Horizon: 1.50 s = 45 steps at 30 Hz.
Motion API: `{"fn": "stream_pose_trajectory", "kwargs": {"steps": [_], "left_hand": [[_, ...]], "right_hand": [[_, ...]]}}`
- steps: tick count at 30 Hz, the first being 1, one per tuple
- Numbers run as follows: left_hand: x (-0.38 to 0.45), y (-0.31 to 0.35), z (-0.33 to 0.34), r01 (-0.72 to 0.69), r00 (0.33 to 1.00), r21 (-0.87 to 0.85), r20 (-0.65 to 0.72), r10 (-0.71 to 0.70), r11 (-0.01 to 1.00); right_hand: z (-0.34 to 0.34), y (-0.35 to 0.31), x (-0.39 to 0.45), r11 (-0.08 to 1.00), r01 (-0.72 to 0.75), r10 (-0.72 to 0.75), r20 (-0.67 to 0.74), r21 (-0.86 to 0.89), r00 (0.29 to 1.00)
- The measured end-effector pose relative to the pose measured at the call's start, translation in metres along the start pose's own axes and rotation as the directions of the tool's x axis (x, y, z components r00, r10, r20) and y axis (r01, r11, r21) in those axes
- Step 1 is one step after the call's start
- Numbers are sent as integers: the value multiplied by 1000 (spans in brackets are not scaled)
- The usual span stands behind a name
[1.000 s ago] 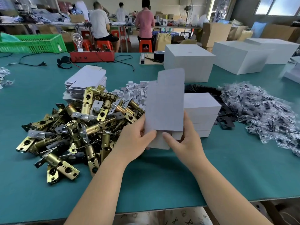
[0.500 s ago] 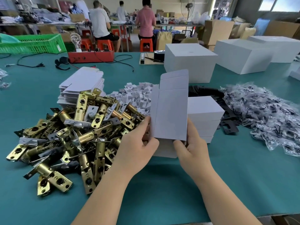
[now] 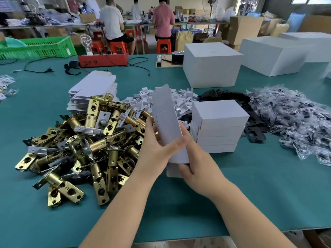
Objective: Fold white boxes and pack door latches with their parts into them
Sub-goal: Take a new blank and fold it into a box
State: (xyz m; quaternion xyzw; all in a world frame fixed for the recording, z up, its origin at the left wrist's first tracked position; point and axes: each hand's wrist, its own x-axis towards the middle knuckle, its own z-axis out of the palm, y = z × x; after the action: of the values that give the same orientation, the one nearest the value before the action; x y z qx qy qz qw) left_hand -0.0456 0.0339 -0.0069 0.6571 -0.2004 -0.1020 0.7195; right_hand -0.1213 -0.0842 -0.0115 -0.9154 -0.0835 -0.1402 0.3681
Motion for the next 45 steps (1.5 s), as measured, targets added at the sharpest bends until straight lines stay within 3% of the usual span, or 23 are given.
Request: {"fn": "stream_pose_trajectory", "kwargs": {"steps": [3, 5, 7, 10, 15, 24, 30, 32, 34, 37, 40, 45], "left_hand": [[-1, 6, 8, 10, 997, 68, -74, -5, 998], [-2, 11, 9, 6, 995, 79, -101, 2, 997], [-2, 16, 5, 7, 994, 71, -110, 1, 997], [-4, 19, 1, 32, 998, 83, -65, -27, 996], [-8, 5, 8, 133, 989, 70, -72, -128, 989], [-11, -1, 0, 133, 987, -150, -74, -145, 980], [-9, -9, 3, 107, 987, -150, -107, -124, 983], [-8, -10, 4, 125, 985, -141, -98, -139, 982], [-8, -10, 4, 123, 986, -121, -100, -135, 985], [-9, -10, 3, 147, 977, -77, -145, -157, 986], [-10, -11, 4, 96, 974, -38, -200, -102, 995], [-11, -9, 10, -68, 954, 94, -285, 92, 993]], "right_hand": [[-4, -1, 0, 999, 35, -35, 17, 18, 999], [-12, 2, 0, 983, 28, -49, 110, 184, 993], [-21, 5, -3, 904, -64, -10, 171, 423, 985], [-25, 12, -8, 718, -202, 161, 124, 666, 979], [-22, 15, -7, 696, -290, 315, 84, 657, 946], [-21, 28, -10, 598, -243, 327, 45, 764, 944], [-20, 32, -8, 509, -267, 381, 64, 819, 922], [-16, 29, -7, 555, -300, 464, 10, 776, 886], [-12, 28, -5, 694, -340, 522, -118, 635, 845], [-11, 25, -6, 829, -332, 475, -253, 449, 843], [-11, 24, -7, 890, -315, 419, -315, 331, 852], [-10, 21, -9, 903, -292, 401, -371, 315, 838]]}}
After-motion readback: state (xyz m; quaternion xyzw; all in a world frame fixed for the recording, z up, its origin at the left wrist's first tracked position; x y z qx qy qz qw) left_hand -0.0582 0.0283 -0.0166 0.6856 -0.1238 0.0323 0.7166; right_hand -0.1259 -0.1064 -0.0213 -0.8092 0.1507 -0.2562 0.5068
